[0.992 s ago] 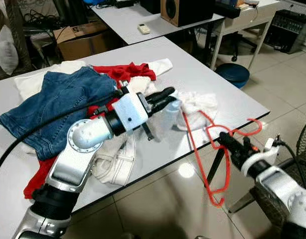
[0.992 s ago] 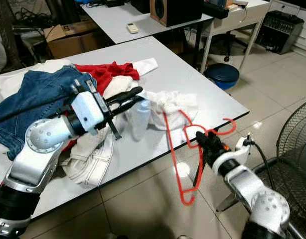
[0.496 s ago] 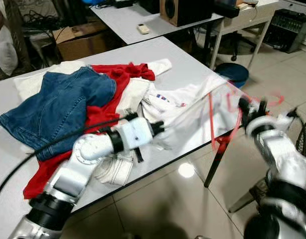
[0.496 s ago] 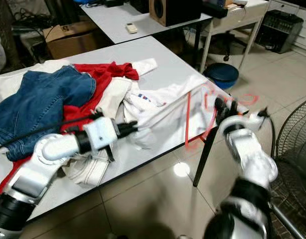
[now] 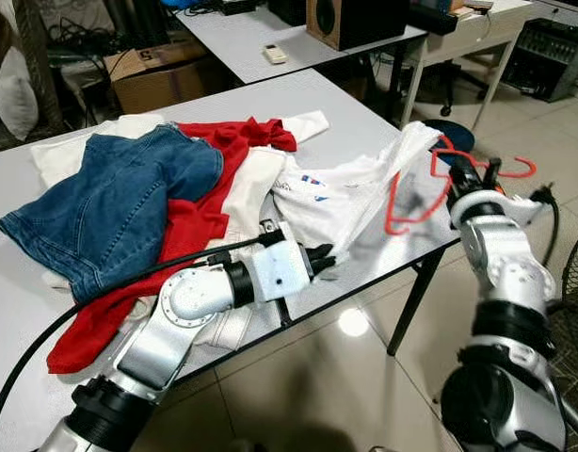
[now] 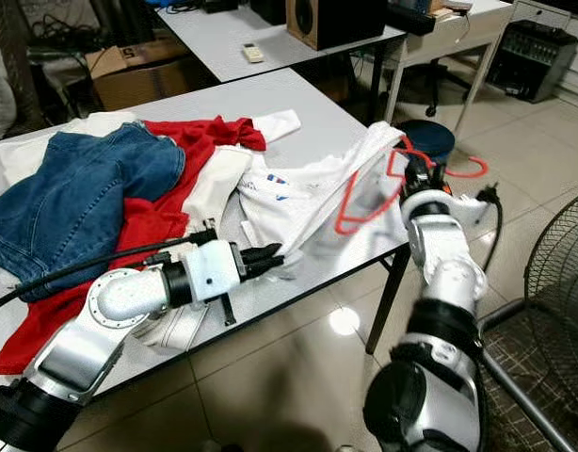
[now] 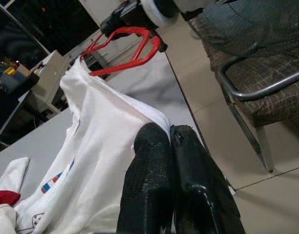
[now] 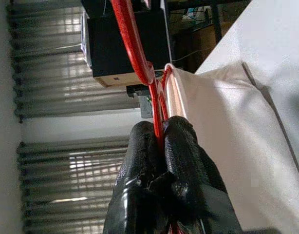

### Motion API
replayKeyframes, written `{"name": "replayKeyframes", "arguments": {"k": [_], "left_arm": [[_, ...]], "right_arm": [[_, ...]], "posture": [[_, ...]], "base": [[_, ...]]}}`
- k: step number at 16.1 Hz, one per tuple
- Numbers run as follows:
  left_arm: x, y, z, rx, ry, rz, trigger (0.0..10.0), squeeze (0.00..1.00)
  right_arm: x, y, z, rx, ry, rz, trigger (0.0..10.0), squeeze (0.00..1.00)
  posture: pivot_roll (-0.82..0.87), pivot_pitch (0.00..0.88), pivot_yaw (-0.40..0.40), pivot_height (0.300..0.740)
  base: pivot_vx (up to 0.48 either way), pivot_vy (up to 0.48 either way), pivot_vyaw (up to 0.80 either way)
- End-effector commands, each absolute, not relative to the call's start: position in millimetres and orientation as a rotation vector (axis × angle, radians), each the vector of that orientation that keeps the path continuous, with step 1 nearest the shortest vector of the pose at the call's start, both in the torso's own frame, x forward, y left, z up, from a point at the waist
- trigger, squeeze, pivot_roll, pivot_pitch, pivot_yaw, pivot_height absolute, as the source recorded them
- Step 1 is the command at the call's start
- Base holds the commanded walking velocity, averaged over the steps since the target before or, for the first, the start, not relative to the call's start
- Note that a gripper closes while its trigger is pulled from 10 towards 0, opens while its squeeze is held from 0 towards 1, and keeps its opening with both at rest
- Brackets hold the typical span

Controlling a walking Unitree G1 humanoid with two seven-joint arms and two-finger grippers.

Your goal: Hang hanger

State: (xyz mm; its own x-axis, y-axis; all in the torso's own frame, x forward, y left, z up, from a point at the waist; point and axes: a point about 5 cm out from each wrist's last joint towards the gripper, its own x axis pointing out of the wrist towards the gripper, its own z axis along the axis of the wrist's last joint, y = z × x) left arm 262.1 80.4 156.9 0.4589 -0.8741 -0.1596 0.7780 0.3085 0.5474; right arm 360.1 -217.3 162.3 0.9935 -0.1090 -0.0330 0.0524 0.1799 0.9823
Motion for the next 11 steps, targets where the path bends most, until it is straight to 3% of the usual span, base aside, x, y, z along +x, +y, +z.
{"name": "replayKeyframes", "arguments": {"k": [1,9,11], "left_arm": [[258.3,75.1,163.6,0.631,-0.221,-1.13,0.0,0.0],[256.5,43.6,165.6,0.595,-0.258,-1.231,0.0,0.0],[259.7,39.2,170.5,0.592,-0.274,-1.234,0.0,0.0]], "right_arm": [[363.7,-216.1,167.6,1.348,-0.059,-0.127,10.0,0.0],[377.4,-189.1,162.5,1.309,0.017,-0.133,10.0,0.0],[377.7,-181.2,156.7,1.219,0.077,-0.13,10.0,0.0]], "posture": [[-0.07,0.027,0.06,0.74],[-0.07,0.039,0.056,0.74],[-0.07,0.044,0.055,0.74]], "base": [[0.0,0.0,0.0],[0.0,0.0,0.0],[0.0,0.0,0.0]]}}
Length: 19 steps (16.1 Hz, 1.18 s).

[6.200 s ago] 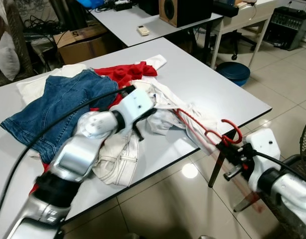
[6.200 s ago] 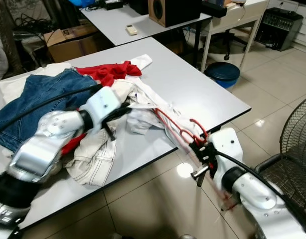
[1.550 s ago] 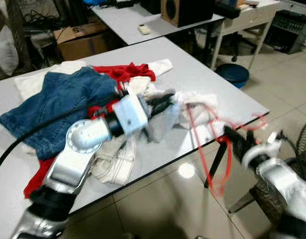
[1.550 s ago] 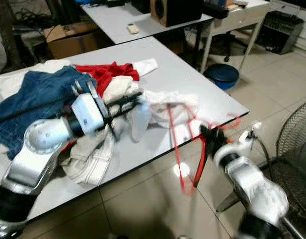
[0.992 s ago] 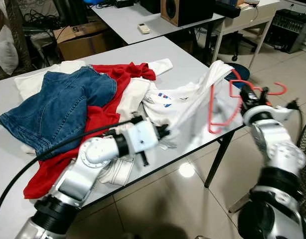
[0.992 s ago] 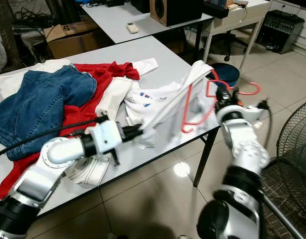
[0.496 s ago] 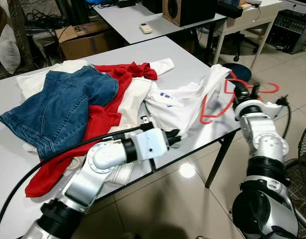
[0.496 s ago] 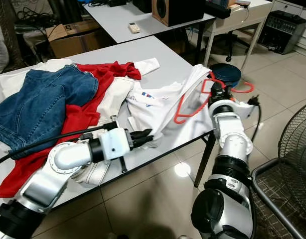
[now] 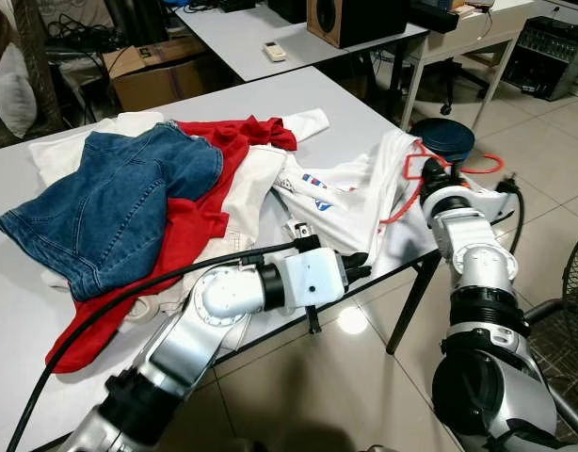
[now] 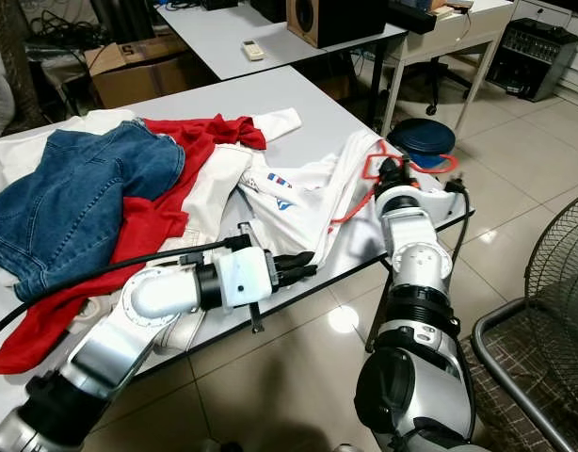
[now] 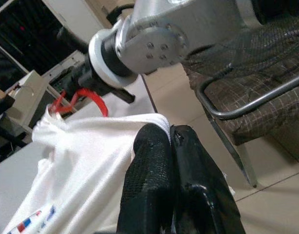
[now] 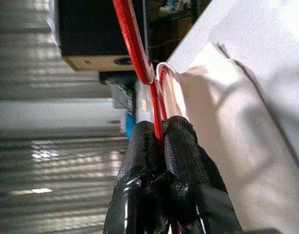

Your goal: Hang hanger

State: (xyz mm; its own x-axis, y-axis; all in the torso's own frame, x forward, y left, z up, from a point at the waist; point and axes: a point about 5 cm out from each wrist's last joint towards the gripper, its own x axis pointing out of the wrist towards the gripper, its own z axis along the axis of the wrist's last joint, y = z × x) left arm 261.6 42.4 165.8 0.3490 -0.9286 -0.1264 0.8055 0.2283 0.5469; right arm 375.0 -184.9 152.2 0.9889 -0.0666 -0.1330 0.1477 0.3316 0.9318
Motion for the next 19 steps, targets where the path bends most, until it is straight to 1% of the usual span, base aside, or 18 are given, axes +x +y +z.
{"name": "replayKeyframes", "arguments": {"k": [1,3,5,7,8,9,10,11,12,13,14,15,16,17,19], "left_arm": [[261.3,37.3,173.2,0.588,-0.278,-1.237,0.0,0.0],[263.3,36.2,174.2,0.59,-0.273,-1.241,0.0,0.0],[273.4,38.2,177.1,0.575,-0.238,-1.181,0.0,0.0],[276.6,39.8,174.5,0.584,-0.205,-1.168,0.0,0.0],[280.6,40.4,170.7,0.555,-0.161,-1.142,0.0,0.0],[284.6,38.6,169.1,0.53,-0.139,-1.117,0.6,0.0],[285.6,37.9,169.0,0.528,-0.137,-1.113,0.6,0.0],[289.9,32.7,171.3,0.457,-0.108,-1.11,3.1,0.0],[290.9,29.0,171.7,0.429,-0.086,-1.128,3.7,0.0],[292.5,26.3,171.6,0.422,-0.082,-1.128,9.2,0.0],[296.9,23.8,170.0,0.428,-0.071,-1.1,10.0,0.0],[302.6,24.0,166.3,0.446,-0.043,-1.068,10.0,0.0],[309.1,26.7,165.5,0.418,-0.01,-1.041,10.0,0.11],[313.4,29.4,167.3,0.358,0.025,-1.027,10.0,1.0],[319.5,38.6,167.8,0.37,0.064,-1.007,10.0,1.0]], "right_arm": [[377.0,-176.8,153.0,1.169,0.11,-0.126,10.0,0.0],[375.8,-173.8,149.8,1.135,0.134,-0.124,10.0,0.0],[371.0,-171.0,145.3,1.038,0.174,-0.104,10.0,0.0],[369.2,-170.4,146.1,1.043,0.173,-0.094,10.0,0.0],[364.9,-167.5,149.9,1.047,0.176,-0.058,10.0,0.0],[359.9,-160.8,154.1,1.0,0.191,0.005,10.0,0.0],[358.3,-158.3,155.1,0.978,0.197,0.027,10.0,0.0],[349.4,-148.0,157.8,0.869,0.228,0.122,10.0,0.0],[344.2,-143.3,158.3,0.831,0.242,0.163,10.0,0.0],[341.6,-141.3,158.1,0.822,0.247,0.179,10.0,0.0],[338.7,-140.6,157.6,0.828,0.252,0.177,10.0,0.0],[336.1,-142.3,156.3,0.843,0.256,0.161,10.0,0.0],[332.8,-146.5,155.2,0.845,0.257,0.14,10.0,0.0],[330.4,-150.7,155.1,0.852,0.253,0.123,10.0,0.0],[327.5,-159.9,155.6,0.858,0.24,0.097,10.0,0.0]], "posture": [[-0.07,0.044,0.055,0.74],[-0.07,0.043,0.057,0.74],[-0.07,0.041,0.061,0.74],[-0.07,0.037,0.064,0.74],[-0.07,0.036,0.066,0.74],[-0.08,0.027,0.073,0.74],[-0.08,0.027,0.073,0.74],[-0.08,0.018,0.081,0.74],[-0.09,0.012,0.089,0.74],[-0.1,0.006,0.097,0.74],[-0.1,0.0,0.108,0.74],[-0.11,0.0,0.115,0.74],[-0.11,0.0,0.123,0.74],[-0.11,0.0,0.128,0.74],[-0.11,0.0,0.136,0.74]], "base": [[0.0,0.0,0.0],[0.0,0.0,0.0],[0.0,0.0,0.0],[0.0,0.0,0.0],[0.0,0.0,0.0],[0.0,0.0,0.0],[0.0,0.0,0.0],[0.0,0.0,0.0],[0.0,0.0,0.0],[0.0,0.0,0.0],[0.0,0.0,0.0],[0.0,0.0,0.0],[0.0,0.0,0.0],[0.0,0.0,0.0],[0.0,0.0,0.0]]}}
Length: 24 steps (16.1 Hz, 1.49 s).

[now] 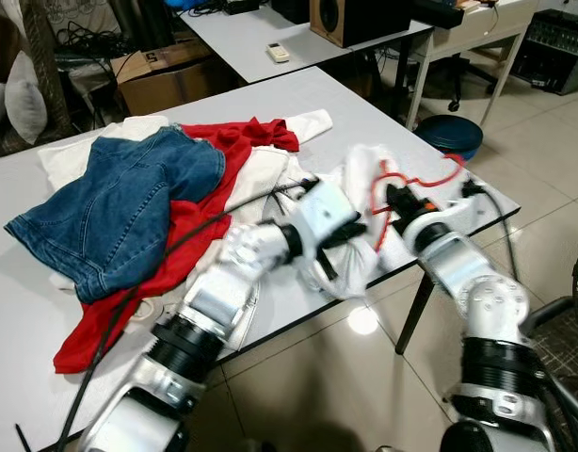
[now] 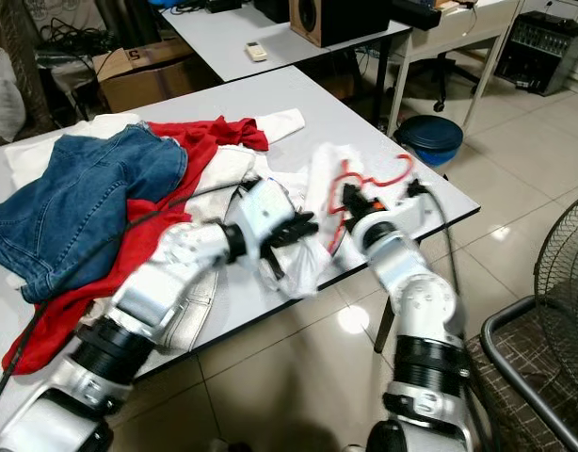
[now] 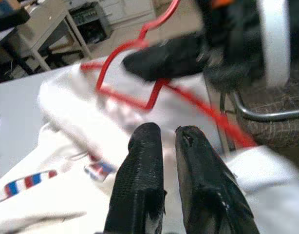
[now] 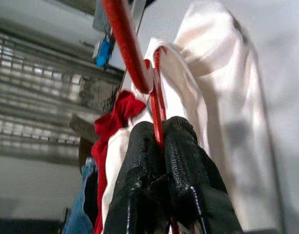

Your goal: Hang hanger

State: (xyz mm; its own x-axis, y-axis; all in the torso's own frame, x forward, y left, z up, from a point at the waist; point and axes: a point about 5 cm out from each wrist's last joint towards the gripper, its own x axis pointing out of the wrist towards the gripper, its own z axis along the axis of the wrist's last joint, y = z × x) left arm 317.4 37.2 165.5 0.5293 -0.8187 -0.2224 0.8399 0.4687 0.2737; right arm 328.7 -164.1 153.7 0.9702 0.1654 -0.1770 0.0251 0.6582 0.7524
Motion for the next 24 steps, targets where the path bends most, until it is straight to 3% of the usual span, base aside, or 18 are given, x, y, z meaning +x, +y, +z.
{"name": "replayKeyframes", "arguments": {"k": [1,6,11,12,13,17,19,20,21,24], "left_arm": [[321.2,45.1,164.4,0.377,0.096,-1.013,10.0,1.0],[329.4,72.0,154.4,0.383,0.165,-0.959,10.0,1.0],[331.8,100.2,148.8,0.428,0.15,-0.806,10.0,1.0],[327.8,108.0,148.6,0.403,0.138,-0.77,10.0,0.77],[321.8,113.2,147.6,0.375,0.136,-0.751,10.0,0.0],[304.7,124.0,146.2,0.32,0.145,-0.717,10.0,0.0],[296.7,131.9,150.9,0.267,0.138,-0.677,10.0,0.0],[290.3,137.7,155.9,0.241,0.119,-0.643,10.0,0.0],[290.3,137.7,155.9,0.241,0.119,-0.643,10.0,0.0],[277.6,139.3,161.5,0.15,0.113,-0.657,10.0,0.0]], "right_arm": [[325.8,-165.1,156.6,0.86,0.229,0.085,10.0,0.0],[318.6,-179.7,159.7,0.802,0.224,0.039,10.0,0.0],[307.3,-190.4,168.5,0.56,0.207,-0.013,10.0,0.0],[301.8,-194.8,176.6,0.45,0.175,-0.022,10.0,0.0],[296.2,-197.2,182.7,0.383,0.156,-0.023,10.0,0.0],[282.3,-194.6,210.0,0.245,0.083,0.054,10.0,0.0],[275.7,-185.4,243.2,0.264,-0.024,0.192,10.0,0.0],[269.3,-170.1,276.1,0.313,-0.129,0.35,10.0,0.0],[269.3,-170.1,276.1,0.313,-0.129,0.35,10.0,0.0],[256.4,-136.3,308.4,0.372,-0.217,0.627,10.0,0.0]], "posture": [[-0.11,0.0,0.14,0.74],[-0.13,0.0,0.154,0.74],[-0.13,0.0,0.145,0.74],[-0.13,0.0,0.14,0.74],[-0.13,0.0,0.134,0.74],[-0.12,0.0,0.118,0.74],[-0.12,0.007,0.104,0.74],[-0.11,0.014,0.094,0.74],[-0.11,0.014,0.094,0.74],[-0.1,0.02,0.079,0.74]], "base": [[0.0,0.0,0.0],[0.0,0.0,0.0],[0.0,0.0,0.36],[0.0,0.0,0.8],[0.0,0.0,0.8],[0.0,0.0,0.8],[0.0,0.0,0.8],[0.0,0.0,0.8],[0.0,0.0,0.8],[0.0,0.0,0.8]]}}
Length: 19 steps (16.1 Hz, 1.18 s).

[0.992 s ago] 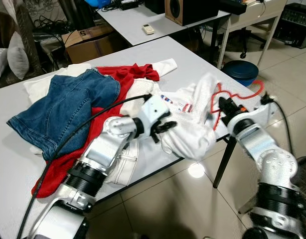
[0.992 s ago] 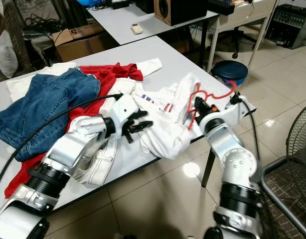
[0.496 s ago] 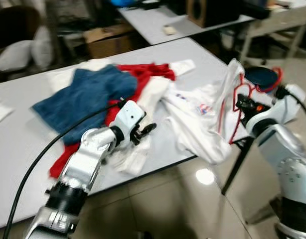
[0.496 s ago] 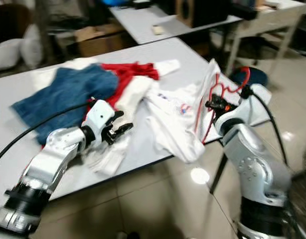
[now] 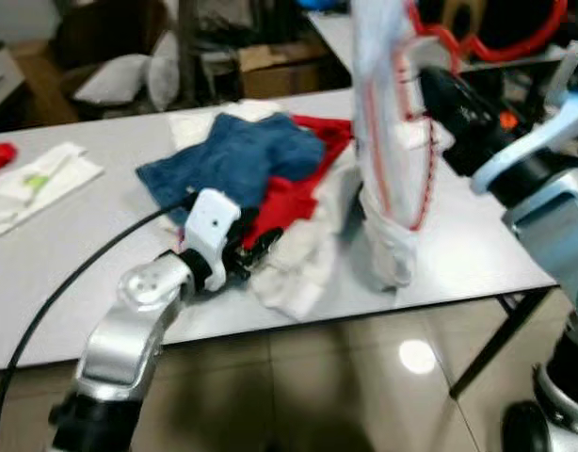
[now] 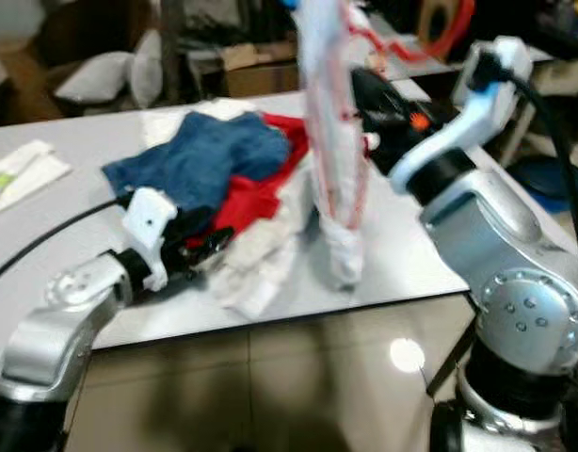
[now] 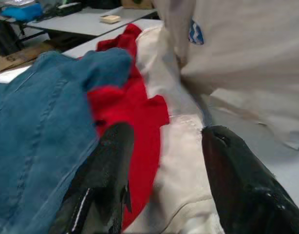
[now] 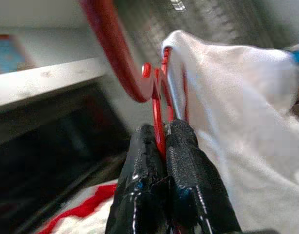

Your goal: Hang hanger

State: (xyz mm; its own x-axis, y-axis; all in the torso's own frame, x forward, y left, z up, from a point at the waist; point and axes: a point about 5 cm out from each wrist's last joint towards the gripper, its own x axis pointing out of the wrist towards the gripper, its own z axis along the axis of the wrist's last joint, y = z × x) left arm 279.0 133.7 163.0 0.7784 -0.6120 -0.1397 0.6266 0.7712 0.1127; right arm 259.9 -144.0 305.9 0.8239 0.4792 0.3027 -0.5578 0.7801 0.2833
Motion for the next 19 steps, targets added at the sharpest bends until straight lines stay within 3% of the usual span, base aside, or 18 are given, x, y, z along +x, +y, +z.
{"name": "replayKeyframes", "arguments": {"k": [1,2,3,4,7,11,13,14,15,16,17,19], "left_arm": [[273.0,139.8,161.1,0.143,0.124,-0.663,10.0,0.0],[264.9,139.9,157.7,0.154,0.144,-0.681,10.0,0.0],[260.5,140.1,155.7,0.171,0.156,-0.677,10.0,0.0],[259.4,140.4,155.7,0.175,0.158,-0.673,10.0,0.0],[254.6,150.8,157.0,0.173,0.172,-0.622,10.0,0.0],[256.0,155.3,153.5,0.181,0.196,-0.542,10.0,0.0],[262.4,162.6,157.5,0.18,0.177,-0.468,10.0,0.0],[266.5,166.8,162.6,0.179,0.15,-0.435,10.0,0.0],[268.5,168.7,165.6,0.176,0.135,-0.423,10.0,0.0],[273.0,170.3,171.1,0.167,0.106,-0.404,10.0,0.0],[274.4,170.4,172.7,0.157,0.097,-0.391,10.0,0.0],[274.4,168.2,172.1,0.154,0.093,-0.385,10.0,0.0]], "right_arm": [[251.6,-124.5,311.2,0.409,-0.22,0.716,10.0,0.0],[245.8,-106.9,285.3,0.358,-0.108,0.83,10.0,0.0],[249.5,-105.3,246.3,0.271,0.06,0.786,10.0,0.0],[250.5,-106.3,236.5,0.271,0.102,0.768,10.0,0.0],[252.6,-112.4,230.3,0.304,0.148,0.746,10.0,0.0],[266.0,-137.8,210.3,0.313,0.169,0.575,10.0,0.0],[281.4,-187.6,235.2,0.28,0.055,0.391,10.0,0.0],[291.9,-226.2,272.7,0.22,-0.079,0.259,10.0,0.0],[295.3,-241.2,302.9,0.202,-0.182,0.217,10.0,0.0],[287.8,-237.1,379.3,0.214,-0.44,0.317,10.0,0.0],[280.5,-217.2,405.0,0.21,-0.516,0.432,10.0,0.0],[280.9,-175.7,393.3,0.259,-0.463,0.601,10.0,0.0]], "posture": [[-0.1,0.024,0.065,0.74],[-0.1,0.023,0.055,0.74],[-0.07,0.026,0.033,0.74],[-0.07,0.026,0.031,0.74],[-0.06,0.028,0.016,0.74],[-0.04,0.023,0.015,0.74],[-0.04,0.021,0.015,0.74],[-0.04,0.019,0.018,0.74],[-0.04,0.019,0.019,0.74],[-0.05,0.01,0.02,0.74],[-0.05,0.007,0.017,0.74],[-0.05,0.002,0.012,0.74]], "base": [[0.0,0.0,0.8],[0.0,0.0,0.8],[0.0,0.0,0.8],[0.0,0.0,0.8],[0.0,0.0,0.8],[0.0,0.0,0.8],[0.0,0.0,0.8],[0.0,0.0,0.8],[0.0,0.0,0.8],[0.0,0.0,0.8],[0.0,0.0,0.8],[0.0,0.0,0.8]]}}
